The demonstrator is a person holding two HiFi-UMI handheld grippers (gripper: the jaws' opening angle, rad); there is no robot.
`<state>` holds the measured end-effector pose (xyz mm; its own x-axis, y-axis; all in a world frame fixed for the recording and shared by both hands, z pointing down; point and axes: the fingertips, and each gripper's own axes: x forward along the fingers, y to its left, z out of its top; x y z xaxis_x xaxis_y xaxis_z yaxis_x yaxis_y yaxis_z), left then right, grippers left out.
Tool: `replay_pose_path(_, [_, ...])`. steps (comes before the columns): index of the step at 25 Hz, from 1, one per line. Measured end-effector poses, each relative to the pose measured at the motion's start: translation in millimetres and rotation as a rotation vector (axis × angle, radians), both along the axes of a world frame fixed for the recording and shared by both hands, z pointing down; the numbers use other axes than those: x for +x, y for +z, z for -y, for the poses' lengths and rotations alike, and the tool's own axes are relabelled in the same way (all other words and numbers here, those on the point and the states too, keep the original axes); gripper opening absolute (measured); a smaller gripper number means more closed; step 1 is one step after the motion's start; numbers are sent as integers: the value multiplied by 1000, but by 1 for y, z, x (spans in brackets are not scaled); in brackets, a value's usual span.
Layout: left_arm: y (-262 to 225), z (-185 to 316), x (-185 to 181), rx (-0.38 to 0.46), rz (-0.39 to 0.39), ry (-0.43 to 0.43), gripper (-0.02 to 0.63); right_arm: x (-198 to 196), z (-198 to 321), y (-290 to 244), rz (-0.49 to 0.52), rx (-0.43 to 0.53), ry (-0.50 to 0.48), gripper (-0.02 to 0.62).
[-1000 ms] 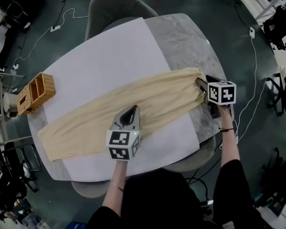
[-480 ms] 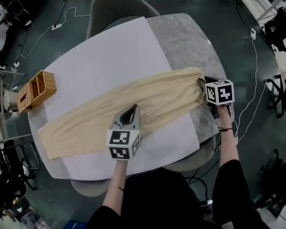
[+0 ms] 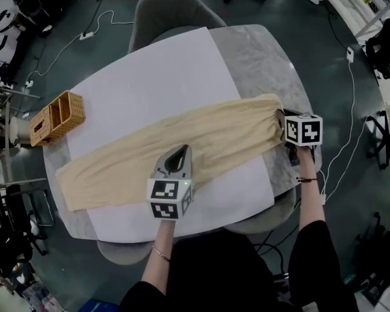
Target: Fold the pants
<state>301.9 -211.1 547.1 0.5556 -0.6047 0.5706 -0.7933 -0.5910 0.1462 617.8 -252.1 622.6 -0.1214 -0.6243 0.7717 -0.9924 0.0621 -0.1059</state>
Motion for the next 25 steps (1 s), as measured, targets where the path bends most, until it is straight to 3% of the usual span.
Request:
replay_pose_path(12, [-18,-16,-24,40,1,-40,8,-15,-8,-32,-33,82,-14,35])
replay_pose_path(25, [-50,-43,-66,112,21,-120,8,-54,-25,-94,6,151,-71,35])
